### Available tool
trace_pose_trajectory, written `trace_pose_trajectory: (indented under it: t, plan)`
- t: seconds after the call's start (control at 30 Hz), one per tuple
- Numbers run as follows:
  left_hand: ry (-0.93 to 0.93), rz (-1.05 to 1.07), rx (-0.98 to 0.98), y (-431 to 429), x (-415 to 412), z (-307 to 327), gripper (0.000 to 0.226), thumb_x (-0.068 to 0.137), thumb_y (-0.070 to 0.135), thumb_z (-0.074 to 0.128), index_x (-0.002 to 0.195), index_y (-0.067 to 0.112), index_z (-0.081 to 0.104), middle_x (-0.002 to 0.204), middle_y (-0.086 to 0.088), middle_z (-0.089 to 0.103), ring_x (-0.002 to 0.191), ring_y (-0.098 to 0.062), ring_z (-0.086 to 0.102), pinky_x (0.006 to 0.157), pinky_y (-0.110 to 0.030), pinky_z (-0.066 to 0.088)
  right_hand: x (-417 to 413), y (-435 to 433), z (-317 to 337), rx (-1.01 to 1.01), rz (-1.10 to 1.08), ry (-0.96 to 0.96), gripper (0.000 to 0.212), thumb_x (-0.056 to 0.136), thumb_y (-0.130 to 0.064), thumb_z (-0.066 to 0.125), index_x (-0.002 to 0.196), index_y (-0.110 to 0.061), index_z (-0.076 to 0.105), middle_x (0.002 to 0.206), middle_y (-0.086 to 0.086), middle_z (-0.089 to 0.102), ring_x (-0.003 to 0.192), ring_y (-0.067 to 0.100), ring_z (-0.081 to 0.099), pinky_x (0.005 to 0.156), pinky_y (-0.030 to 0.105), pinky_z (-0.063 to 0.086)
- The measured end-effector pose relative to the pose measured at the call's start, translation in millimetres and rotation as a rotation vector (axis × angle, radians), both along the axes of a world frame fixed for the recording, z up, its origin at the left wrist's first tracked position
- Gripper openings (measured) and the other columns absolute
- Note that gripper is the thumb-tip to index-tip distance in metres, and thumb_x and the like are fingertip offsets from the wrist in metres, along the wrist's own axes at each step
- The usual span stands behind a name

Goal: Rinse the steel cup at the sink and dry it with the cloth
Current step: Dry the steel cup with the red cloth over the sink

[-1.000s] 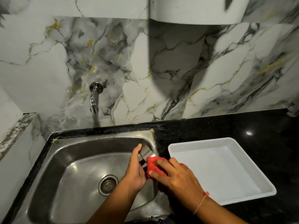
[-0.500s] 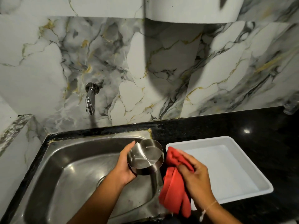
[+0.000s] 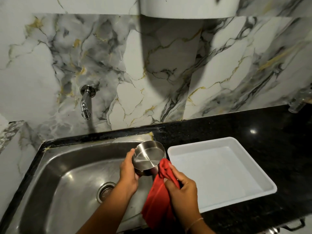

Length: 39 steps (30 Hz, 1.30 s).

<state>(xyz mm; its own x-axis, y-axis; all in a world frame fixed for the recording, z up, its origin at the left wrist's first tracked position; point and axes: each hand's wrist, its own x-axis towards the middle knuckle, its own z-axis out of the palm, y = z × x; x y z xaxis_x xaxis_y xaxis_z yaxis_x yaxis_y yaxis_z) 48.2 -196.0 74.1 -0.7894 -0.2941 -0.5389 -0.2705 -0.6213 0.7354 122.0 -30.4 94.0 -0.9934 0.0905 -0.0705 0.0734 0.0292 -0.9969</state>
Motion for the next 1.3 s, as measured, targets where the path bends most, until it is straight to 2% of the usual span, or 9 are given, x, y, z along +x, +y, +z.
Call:
trace_pose_trajectory:
  t: [0.1,0.3,0.6,0.77,0.9,1.0,1.17,1.23,1.3]
  plan:
    - [-0.013,-0.002,-0.109,6.3,0.2,-2.4,0.035,0.087,0.041,0.065,0.109,0.014,0.069,0.108,-0.016,0.073,0.1,-0.034,0.07,0.082,-0.053,0.059,0.6,-0.5,-3.6,-0.001,-0.026,0.009,0.053,0.085,0.007,0.069,0.115,-0.038,0.074,0.105,-0.014,0.08,0.105,0.004,0.071,0.09,0.015,0.054]
    - [0.021,-0.133,-0.127,17.4,-0.3,-9.7,0.033,0.091,0.047,0.06,0.113,0.023,0.064,0.105,-0.01,0.073,0.093,-0.027,0.073,0.061,-0.038,0.059,-20.3,48.5,0.8,-0.071,0.007,-0.049,0.048,0.083,0.01,0.069,0.111,-0.027,0.078,0.109,-0.01,0.08,0.106,0.007,0.073,0.089,0.016,0.058]
    - [-0.04,-0.344,-0.057,64.5,6.5,-34.2,0.041,0.096,0.044,0.052,0.134,0.032,0.058,0.127,-0.011,0.067,0.103,-0.036,0.072,0.069,-0.048,0.063,-128.3,232.9,-27.4,0.53,-0.127,-0.228,0.031,0.077,0.003,0.078,0.1,-0.017,0.073,0.092,0.005,0.076,0.093,0.027,0.073,0.085,0.034,0.055]
    - [-0.127,-0.363,-0.105,96.2,8.9,-43.0,0.029,0.084,0.053,0.064,0.107,0.04,0.076,0.113,-0.008,0.076,0.1,-0.035,0.072,0.072,-0.047,0.063,-174.7,301.8,-79.5,0.554,-0.194,-0.42,0.029,0.082,0.006,0.074,0.11,0.0,0.069,0.111,0.024,0.075,0.097,0.032,0.068,0.098,0.046,0.054]
    - [-0.139,-0.348,-0.079,116.9,5.4,-50.2,0.021,0.091,0.045,0.06,0.102,0.039,0.078,0.119,-0.01,0.07,0.103,-0.039,0.068,0.062,-0.044,0.062,-190.0,314.8,-106.3,0.627,-0.191,-0.407,0.02,0.083,-0.001,0.074,0.102,-0.006,0.07,0.097,0.014,0.074,0.091,0.032,0.067,0.079,0.031,0.045]
    - [-0.138,-0.34,-0.073,130.0,1.0,-53.2,0.024,0.093,0.04,0.059,0.111,0.035,0.075,0.124,-0.01,0.067,0.107,-0.04,0.066,0.066,-0.05,0.063,-195.5,312.1,-116.2,0.794,-0.125,-0.381,0.016,0.085,-0.005,0.07,0.1,-0.012,0.067,0.092,0.014,0.075,0.088,0.036,0.067,0.073,0.034,0.045]
    - [-0.173,-0.35,-0.08,151.1,-9.8,-56.4,0.024,0.097,0.032,0.056,0.119,0.03,0.067,0.121,-0.011,0.067,0.101,-0.037,0.069,0.067,-0.049,0.062,-185.2,293.4,-97.6,0.99,-0.104,-0.235,0.037,0.082,-0.021,0.077,0.118,-0.014,0.069,0.115,0.013,0.074,0.111,0.037,0.063,0.099,0.045,0.052]
    - [-0.183,-0.347,-0.095,160.6,-15.1,-58.7,0.019,0.097,0.033,0.057,0.114,0.029,0.064,0.12,-0.013,0.065,0.101,-0.038,0.068,0.063,-0.046,0.062,-166.8,274.9,-91.7,0.933,-0.148,-0.052,0.027,0.089,-0.025,0.073,0.115,-0.019,0.071,0.114,0.006,0.073,0.109,0.029,0.062,0.1,0.04,0.051]
    - [-0.193,-0.351,-0.124,171.6,-20.6,-62.5,0.015,0.097,0.033,0.058,0.109,0.025,0.061,0.12,-0.015,0.063,0.102,-0.039,0.067,0.06,-0.044,0.062,-146.5,249.4,-86.2,0.597,-0.091,-0.072,0.013,0.096,-0.021,0.064,0.104,-0.023,0.075,0.099,-0.001,0.072,0.094,0.022,0.066,0.083,0.029,0.054]
